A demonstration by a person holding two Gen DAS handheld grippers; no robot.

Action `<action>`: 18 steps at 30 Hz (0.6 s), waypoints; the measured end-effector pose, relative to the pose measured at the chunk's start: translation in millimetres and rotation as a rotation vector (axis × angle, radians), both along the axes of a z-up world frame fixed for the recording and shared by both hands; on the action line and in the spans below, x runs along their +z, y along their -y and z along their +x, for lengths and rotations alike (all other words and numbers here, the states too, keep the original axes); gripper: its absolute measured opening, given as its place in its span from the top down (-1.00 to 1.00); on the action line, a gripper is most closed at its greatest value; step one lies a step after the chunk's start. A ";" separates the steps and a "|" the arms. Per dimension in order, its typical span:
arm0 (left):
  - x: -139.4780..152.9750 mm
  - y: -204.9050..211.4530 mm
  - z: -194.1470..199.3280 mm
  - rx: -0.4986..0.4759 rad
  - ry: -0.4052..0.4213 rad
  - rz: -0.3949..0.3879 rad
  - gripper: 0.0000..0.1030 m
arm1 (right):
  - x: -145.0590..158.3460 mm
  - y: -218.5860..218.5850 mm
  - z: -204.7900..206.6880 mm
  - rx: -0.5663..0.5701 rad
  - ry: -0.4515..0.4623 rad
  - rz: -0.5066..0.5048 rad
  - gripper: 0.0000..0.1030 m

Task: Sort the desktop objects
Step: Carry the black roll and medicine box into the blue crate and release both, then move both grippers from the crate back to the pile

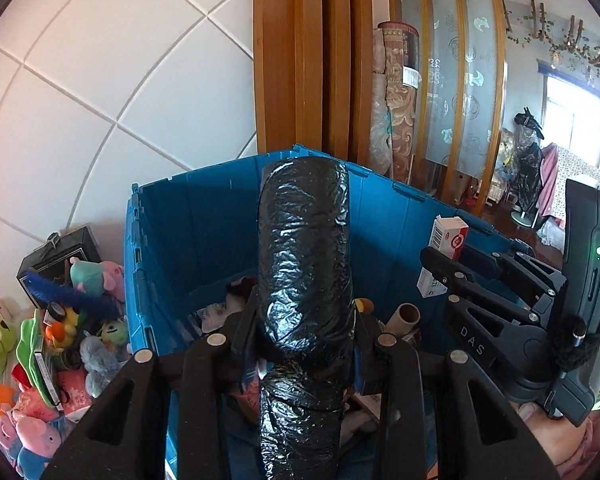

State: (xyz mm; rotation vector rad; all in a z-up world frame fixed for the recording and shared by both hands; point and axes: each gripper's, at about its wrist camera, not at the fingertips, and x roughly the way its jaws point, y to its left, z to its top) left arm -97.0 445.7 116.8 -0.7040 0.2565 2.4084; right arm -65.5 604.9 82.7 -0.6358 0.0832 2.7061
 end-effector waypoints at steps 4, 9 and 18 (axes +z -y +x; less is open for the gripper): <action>-3.0 -1.3 1.3 0.026 -0.021 -0.023 0.20 | -4.2 -9.6 -4.8 -0.004 0.011 -0.005 0.44; -2.7 0.6 6.0 0.032 -0.059 -0.020 -0.22 | -4.9 -13.1 -4.9 -0.003 0.007 -0.008 -0.22; -3.0 -0.8 7.2 0.030 -0.074 -0.024 -0.24 | 2.1 -10.1 4.8 -0.001 -0.032 -0.018 -1.00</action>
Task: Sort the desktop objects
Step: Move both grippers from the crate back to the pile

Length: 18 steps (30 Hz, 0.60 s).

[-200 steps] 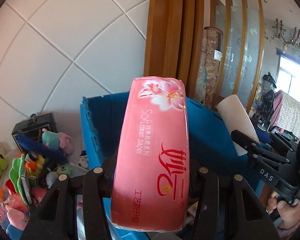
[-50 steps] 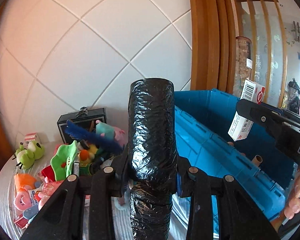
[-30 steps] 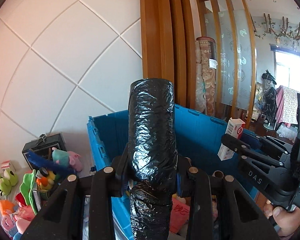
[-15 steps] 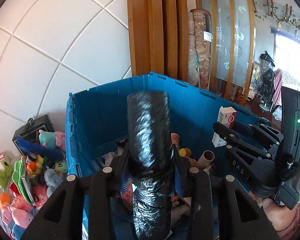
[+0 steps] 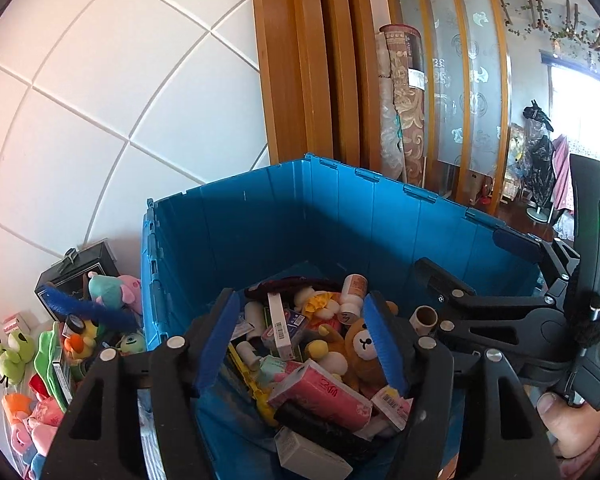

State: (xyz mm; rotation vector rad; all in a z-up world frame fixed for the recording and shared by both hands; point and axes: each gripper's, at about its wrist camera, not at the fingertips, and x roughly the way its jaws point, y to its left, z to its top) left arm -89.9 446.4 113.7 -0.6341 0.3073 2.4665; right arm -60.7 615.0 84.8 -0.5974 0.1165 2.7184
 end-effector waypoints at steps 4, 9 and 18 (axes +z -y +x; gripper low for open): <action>0.4 3.9 2.7 -0.012 -0.008 0.009 -0.24 | -0.7 0.5 -0.3 -0.007 0.011 -0.005 -1.00; 1.8 12.4 2.8 -0.018 0.008 0.041 -0.25 | 0.5 7.1 -1.0 -0.024 0.034 0.005 -1.00; 11.3 51.8 11.0 0.030 -0.061 0.096 -0.25 | 9.9 31.1 1.6 -0.017 0.033 0.017 -1.00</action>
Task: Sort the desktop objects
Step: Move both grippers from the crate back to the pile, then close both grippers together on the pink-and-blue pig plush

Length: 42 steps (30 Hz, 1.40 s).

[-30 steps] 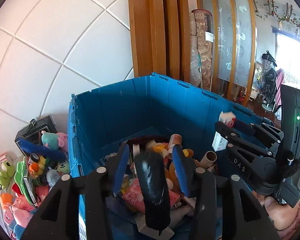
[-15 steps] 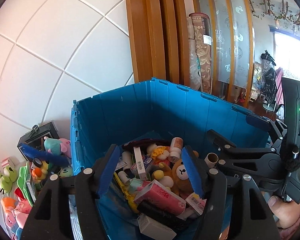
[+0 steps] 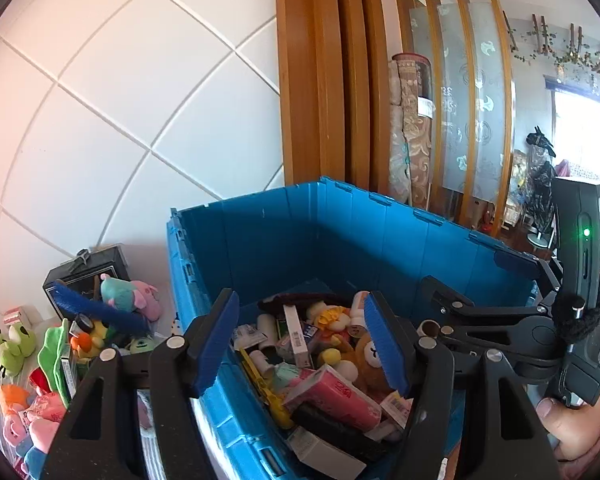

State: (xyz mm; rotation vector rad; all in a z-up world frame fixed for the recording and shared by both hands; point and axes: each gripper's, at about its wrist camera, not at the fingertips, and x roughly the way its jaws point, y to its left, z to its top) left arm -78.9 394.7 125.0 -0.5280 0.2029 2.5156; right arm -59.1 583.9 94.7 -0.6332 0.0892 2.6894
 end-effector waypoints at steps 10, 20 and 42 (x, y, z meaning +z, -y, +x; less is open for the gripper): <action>6.5 72.2 -2.5 0.096 -0.039 0.062 -0.39 | 22.6 64.7 2.1 0.099 -0.086 0.021 -1.00; -13.6 169.0 -22.4 0.261 0.037 0.088 -0.39 | 35.2 153.9 -10.1 0.238 -0.115 0.046 -1.00; -194.6 442.2 -137.6 0.765 0.489 0.106 -0.39 | -69.9 341.4 -102.2 0.573 0.241 0.019 -1.00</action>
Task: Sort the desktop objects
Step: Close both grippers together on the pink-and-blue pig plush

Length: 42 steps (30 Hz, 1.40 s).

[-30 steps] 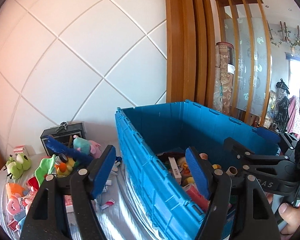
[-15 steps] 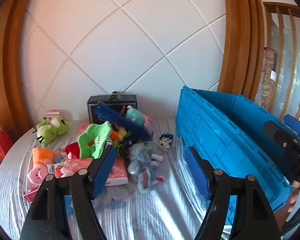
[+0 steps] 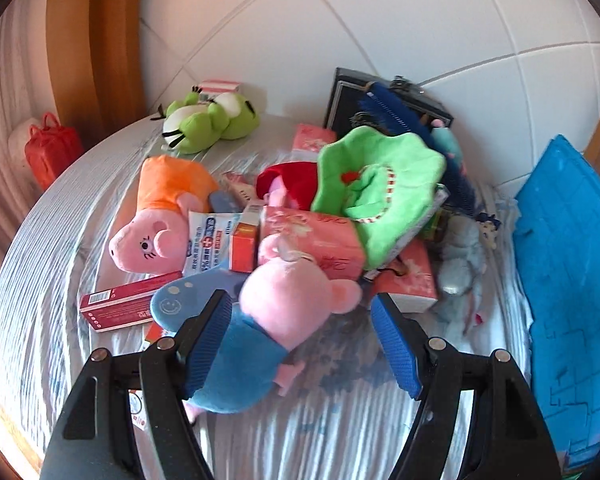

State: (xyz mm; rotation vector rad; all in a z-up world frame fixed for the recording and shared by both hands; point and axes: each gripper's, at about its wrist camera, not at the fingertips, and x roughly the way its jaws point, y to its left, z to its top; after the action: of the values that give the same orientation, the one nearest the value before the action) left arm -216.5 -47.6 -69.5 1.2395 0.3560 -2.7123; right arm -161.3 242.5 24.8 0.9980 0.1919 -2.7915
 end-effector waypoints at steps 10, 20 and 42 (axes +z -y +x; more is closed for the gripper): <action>-56.2 23.4 -32.9 -0.049 0.083 -0.008 -0.40 | -52.2 24.4 -42.4 -0.025 0.147 -0.002 -1.00; -81.6 -29.7 71.9 -0.237 0.117 -0.156 -0.39 | -100.3 88.7 -77.7 0.169 0.298 -0.036 -1.00; -109.5 56.1 75.2 0.039 0.260 -0.065 -0.42 | -190.0 157.9 -99.6 0.387 0.600 -0.067 -0.27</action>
State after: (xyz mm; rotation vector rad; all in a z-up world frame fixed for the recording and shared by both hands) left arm -141.2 -103.7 -179.1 1.5247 0.2546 -2.4669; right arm -260.9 84.7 -165.2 1.5323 0.1812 -2.0421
